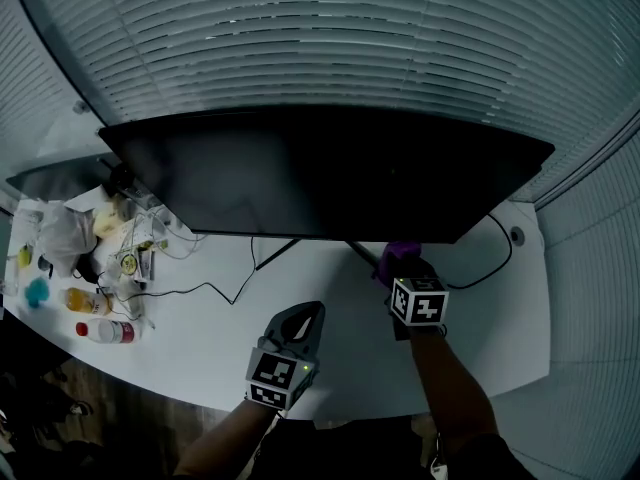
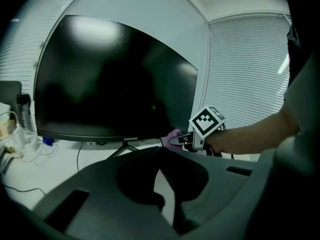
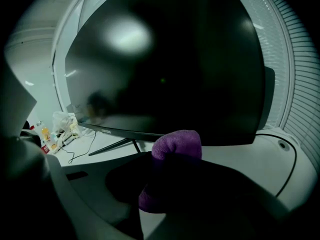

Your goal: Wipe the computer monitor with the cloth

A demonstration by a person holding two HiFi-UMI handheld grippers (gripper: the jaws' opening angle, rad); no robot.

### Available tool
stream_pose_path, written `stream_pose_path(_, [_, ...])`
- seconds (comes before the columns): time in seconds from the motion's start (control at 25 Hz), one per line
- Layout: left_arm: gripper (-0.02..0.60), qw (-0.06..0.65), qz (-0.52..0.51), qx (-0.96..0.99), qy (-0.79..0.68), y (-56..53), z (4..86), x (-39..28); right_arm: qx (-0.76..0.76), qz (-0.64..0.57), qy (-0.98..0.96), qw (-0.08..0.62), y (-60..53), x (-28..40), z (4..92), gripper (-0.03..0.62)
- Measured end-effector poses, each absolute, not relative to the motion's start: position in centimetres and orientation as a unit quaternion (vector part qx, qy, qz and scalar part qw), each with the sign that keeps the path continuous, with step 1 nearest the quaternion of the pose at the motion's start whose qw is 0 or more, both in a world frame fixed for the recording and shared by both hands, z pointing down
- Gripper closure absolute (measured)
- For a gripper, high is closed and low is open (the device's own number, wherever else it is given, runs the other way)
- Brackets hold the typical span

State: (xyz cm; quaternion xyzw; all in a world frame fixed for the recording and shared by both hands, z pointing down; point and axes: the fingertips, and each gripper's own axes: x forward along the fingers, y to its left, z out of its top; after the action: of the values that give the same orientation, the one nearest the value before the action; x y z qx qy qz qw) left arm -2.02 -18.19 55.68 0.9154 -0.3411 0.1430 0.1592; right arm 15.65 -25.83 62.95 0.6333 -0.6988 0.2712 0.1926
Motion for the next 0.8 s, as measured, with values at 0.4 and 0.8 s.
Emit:
stream_pose_path(0.4, [0.577, 0.171, 0.131, 0.910, -0.353, -20.2, 55.7, -8.7, 0.620, 0.281, -0.704, 0.201, -27.8, 8.0, 63.3, 0.500])
stream_pose_path(0.8, [0.577, 0.180, 0.130, 0.903, -0.369, -21.5, 55.9, -15.7, 0.589, 0.285, -0.727, 0.209, -30.0, -1.5, 63.3, 0.500])
